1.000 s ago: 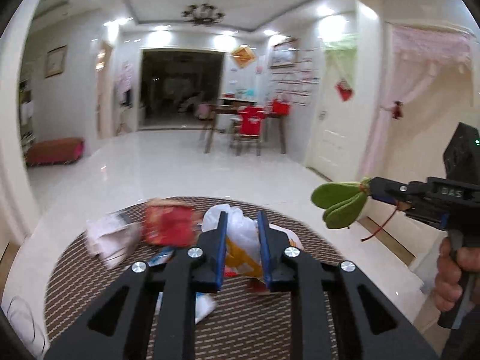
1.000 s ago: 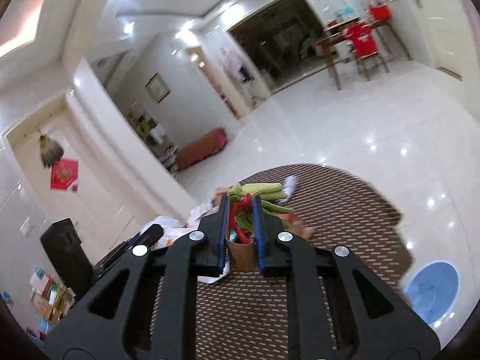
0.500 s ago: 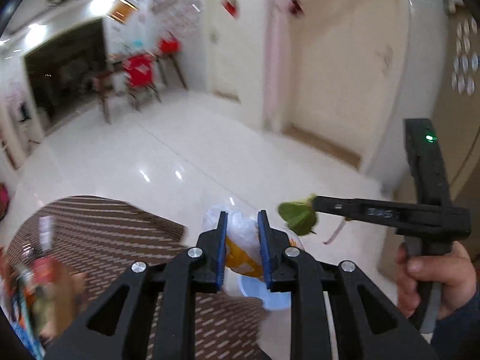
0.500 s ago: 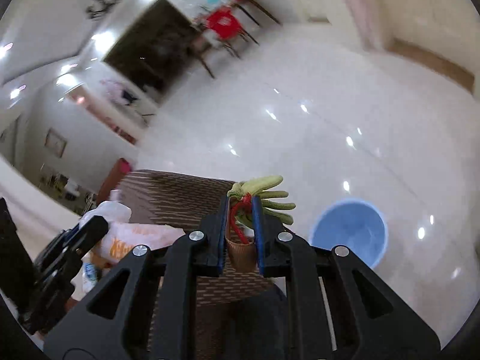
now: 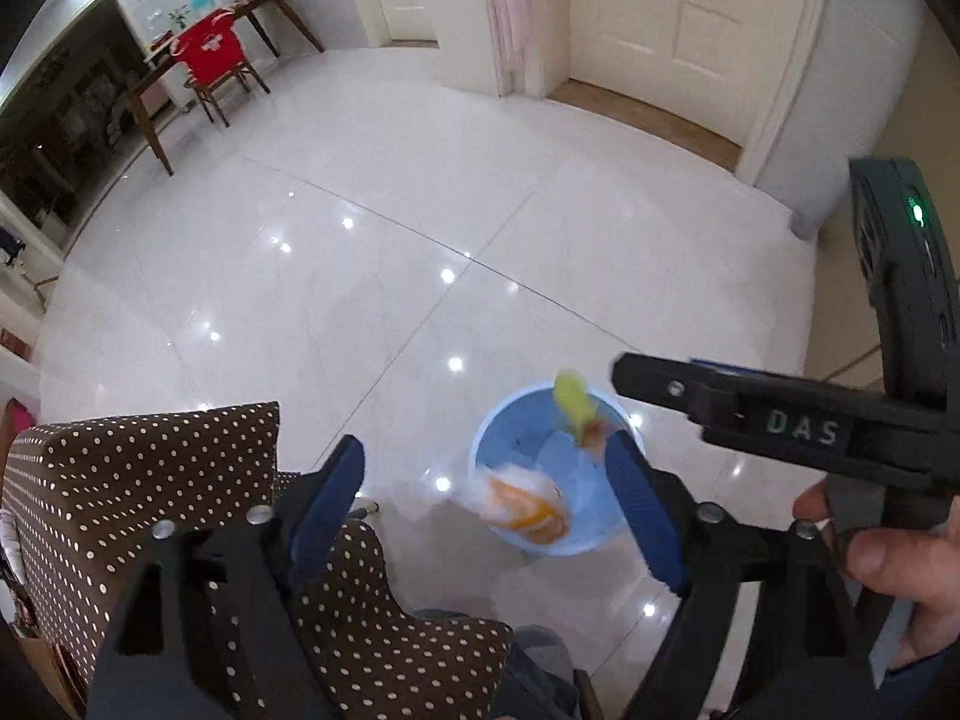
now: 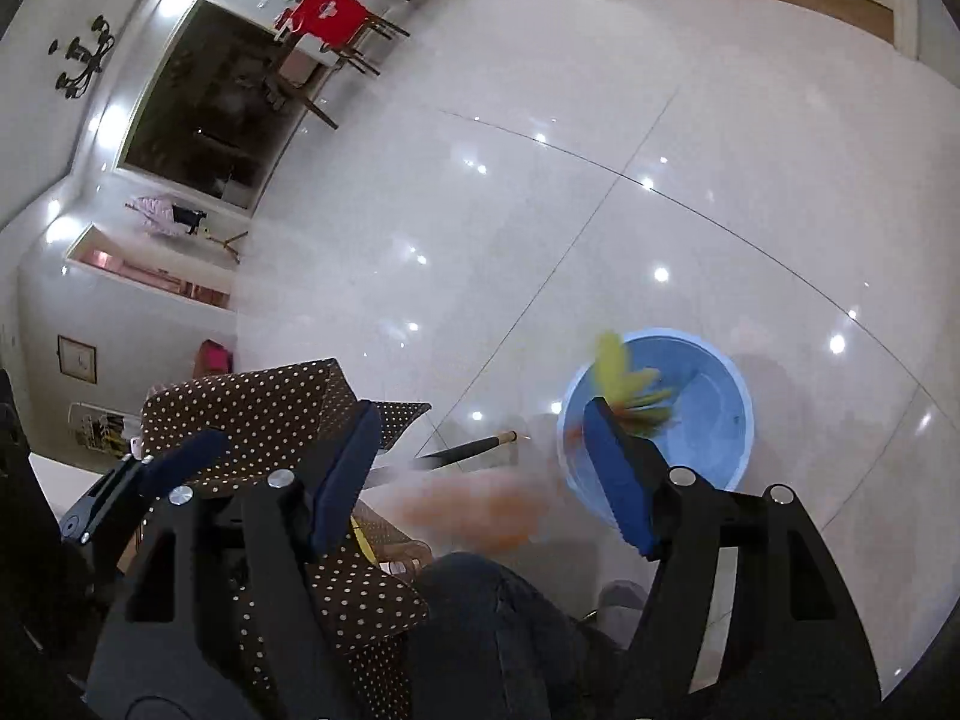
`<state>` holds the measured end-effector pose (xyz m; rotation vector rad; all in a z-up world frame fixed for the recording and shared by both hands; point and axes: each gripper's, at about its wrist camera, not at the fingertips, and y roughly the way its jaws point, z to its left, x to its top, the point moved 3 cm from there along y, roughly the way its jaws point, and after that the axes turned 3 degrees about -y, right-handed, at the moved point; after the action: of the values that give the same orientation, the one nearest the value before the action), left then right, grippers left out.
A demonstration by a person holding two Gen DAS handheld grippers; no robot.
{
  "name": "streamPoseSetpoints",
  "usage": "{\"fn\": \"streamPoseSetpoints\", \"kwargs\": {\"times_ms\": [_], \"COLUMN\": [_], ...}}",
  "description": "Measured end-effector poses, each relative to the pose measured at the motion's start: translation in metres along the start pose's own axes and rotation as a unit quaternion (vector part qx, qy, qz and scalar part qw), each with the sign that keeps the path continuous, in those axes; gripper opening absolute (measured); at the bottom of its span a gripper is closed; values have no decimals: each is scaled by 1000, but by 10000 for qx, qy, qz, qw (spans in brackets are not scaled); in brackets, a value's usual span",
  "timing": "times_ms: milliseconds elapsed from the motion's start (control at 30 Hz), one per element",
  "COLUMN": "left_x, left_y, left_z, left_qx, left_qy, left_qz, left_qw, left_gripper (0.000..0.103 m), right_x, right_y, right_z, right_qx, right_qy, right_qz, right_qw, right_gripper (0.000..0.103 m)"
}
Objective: Collect trash
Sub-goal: 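Carry both held items over the blue bucket and open both tools to drop them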
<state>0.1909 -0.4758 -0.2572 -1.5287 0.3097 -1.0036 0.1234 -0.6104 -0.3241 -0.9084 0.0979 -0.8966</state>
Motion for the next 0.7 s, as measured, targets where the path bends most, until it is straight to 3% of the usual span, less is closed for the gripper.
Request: {"fn": "streamPoseSetpoints", "kwargs": {"times_ms": [67,133,233,433,700], "left_x": [-1,-5,-8,-19,-44], "left_y": [-1,-11,-27,-72,-136], "left_z": [6,12,25,28,54], "left_qx": [-58,-47,29,121,81], "left_qy": [-59,-119,-168,-336,-846], "left_qz": [-42,-169,-403,-965,-1651], "left_qw": [10000,9998,9990,9947,9826], "left_gripper": [82,83,86,89,90], "right_x": [-3,-5,-3,-17,-34], "right_y": [-9,-14,-21,-47,-98], "right_z": [-7,-8,-6,16,91], "right_qx": [-34,-110,-238,-543,-357], "right_qy": [-5,-26,-86,-255,-805], "right_qz": [-22,-79,-206,-638,-1278], "right_qw": [10000,9999,9995,9962,9879], "right_gripper": [74,88,97,97,97]}}
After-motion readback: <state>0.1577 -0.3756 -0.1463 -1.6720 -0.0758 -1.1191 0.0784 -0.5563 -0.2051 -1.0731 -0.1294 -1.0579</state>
